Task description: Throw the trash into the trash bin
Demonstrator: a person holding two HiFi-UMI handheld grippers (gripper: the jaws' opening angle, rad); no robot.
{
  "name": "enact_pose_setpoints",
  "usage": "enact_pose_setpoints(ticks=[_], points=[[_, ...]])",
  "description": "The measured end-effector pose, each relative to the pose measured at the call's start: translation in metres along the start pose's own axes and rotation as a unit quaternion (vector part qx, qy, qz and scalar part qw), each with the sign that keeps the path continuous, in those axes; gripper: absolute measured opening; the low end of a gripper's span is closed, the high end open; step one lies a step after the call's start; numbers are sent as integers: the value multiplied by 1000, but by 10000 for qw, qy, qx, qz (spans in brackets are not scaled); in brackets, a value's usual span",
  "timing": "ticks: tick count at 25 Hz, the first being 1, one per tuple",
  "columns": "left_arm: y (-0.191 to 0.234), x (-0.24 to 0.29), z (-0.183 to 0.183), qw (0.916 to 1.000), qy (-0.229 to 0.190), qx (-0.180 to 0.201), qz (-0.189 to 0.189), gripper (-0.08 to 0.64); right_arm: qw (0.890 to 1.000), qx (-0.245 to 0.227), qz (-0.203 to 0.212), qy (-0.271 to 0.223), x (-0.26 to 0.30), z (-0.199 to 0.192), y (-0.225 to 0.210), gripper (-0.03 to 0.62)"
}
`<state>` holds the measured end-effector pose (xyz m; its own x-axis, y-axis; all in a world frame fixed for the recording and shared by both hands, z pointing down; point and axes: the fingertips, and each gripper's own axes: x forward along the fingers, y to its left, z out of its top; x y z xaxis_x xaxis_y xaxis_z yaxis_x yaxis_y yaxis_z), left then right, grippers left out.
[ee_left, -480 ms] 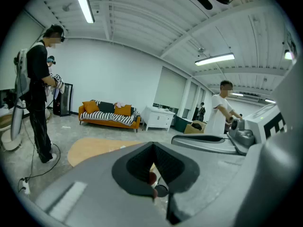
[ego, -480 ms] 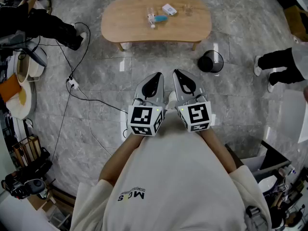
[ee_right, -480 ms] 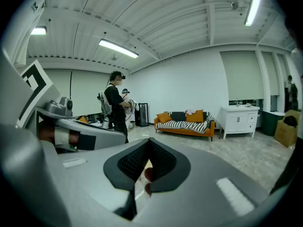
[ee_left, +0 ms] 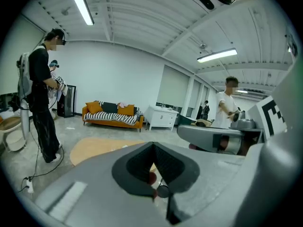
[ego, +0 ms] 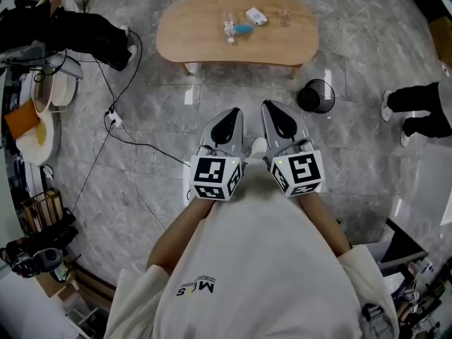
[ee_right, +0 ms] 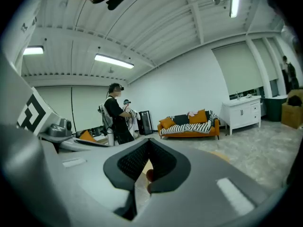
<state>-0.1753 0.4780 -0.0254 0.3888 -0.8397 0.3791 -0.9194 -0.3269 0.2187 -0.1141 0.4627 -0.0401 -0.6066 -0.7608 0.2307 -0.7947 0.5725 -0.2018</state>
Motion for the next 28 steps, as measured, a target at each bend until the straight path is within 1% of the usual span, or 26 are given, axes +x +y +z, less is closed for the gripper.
enact_pose_setpoints(ticks=[2, 7, 11, 14, 18, 21, 24, 26, 28], points=[[-3, 3, 2, 10000, 32, 44, 6, 0, 9999, 75, 37, -61, 1, 3, -4, 23], [-17, 15, -2, 9996, 185, 205, -92, 0, 9995, 286, -109, -63, -1, -4, -29, 22], [-8, 25, 0, 9995, 281, 99, -41, 0, 9984, 495, -263, 83, 6, -13, -43, 23], [-1, 34, 6, 9994, 341, 23, -78, 0, 9973, 547, -402, 282, 20, -14, -52, 23], [28, 56, 8, 9989, 437, -73, -139, 0, 9961, 634, -429, 445, 58, -21, -55, 23], [55, 81, 11, 9981, 538, -216, -220, 0, 9935, 684, -594, 684, 92, -24, -62, 22], [80, 105, 27, 9973, 559, -363, -309, 0, 9921, 670, -684, 815, 124, -13, -68, 23], [96, 120, 41, 9967, 553, -438, -405, 0, 9919, 587, -688, 893, 147, -4, -71, 23], [113, 138, 52, 9950, 645, -526, -551, 0, 9914, 476, -705, 991, 173, 4, -77, 23]])
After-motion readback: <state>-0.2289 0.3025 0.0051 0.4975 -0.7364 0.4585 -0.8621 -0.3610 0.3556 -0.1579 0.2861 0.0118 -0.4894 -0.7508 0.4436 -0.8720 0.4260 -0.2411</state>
